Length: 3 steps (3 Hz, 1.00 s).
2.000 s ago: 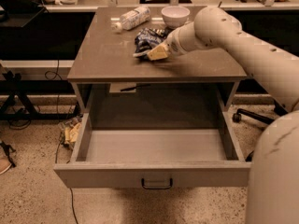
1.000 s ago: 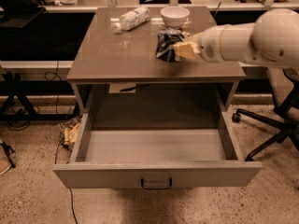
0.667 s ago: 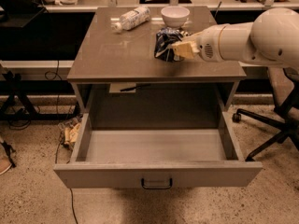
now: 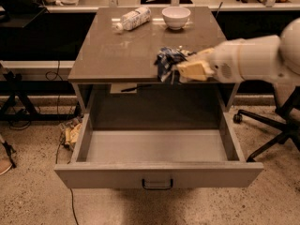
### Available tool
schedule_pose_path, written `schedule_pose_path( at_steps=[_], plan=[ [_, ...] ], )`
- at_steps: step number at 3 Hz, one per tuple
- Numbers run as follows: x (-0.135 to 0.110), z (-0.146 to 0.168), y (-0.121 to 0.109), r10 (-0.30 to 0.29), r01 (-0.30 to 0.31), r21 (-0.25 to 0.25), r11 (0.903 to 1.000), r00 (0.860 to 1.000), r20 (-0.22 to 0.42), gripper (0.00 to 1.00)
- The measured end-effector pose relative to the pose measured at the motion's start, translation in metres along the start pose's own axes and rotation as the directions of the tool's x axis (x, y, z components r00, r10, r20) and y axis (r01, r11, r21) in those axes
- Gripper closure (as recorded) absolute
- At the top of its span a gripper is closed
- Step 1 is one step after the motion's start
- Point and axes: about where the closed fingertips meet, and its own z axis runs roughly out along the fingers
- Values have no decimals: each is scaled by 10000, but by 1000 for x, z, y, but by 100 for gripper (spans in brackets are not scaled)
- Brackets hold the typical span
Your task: Place blue chip bag into top drawer
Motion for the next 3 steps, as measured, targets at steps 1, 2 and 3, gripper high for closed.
schedule_pose_path(
  at_steps=[1,2,3],
  plan=[
    [40,-24,41,310,-343,-501,9982,9974,-654,100],
    [82,-26,53,692,-801,-671,9945,9862,-1503,100],
    [114,-4,47,907,-1028,-481,9935,9741,-2071,100]
  ],
)
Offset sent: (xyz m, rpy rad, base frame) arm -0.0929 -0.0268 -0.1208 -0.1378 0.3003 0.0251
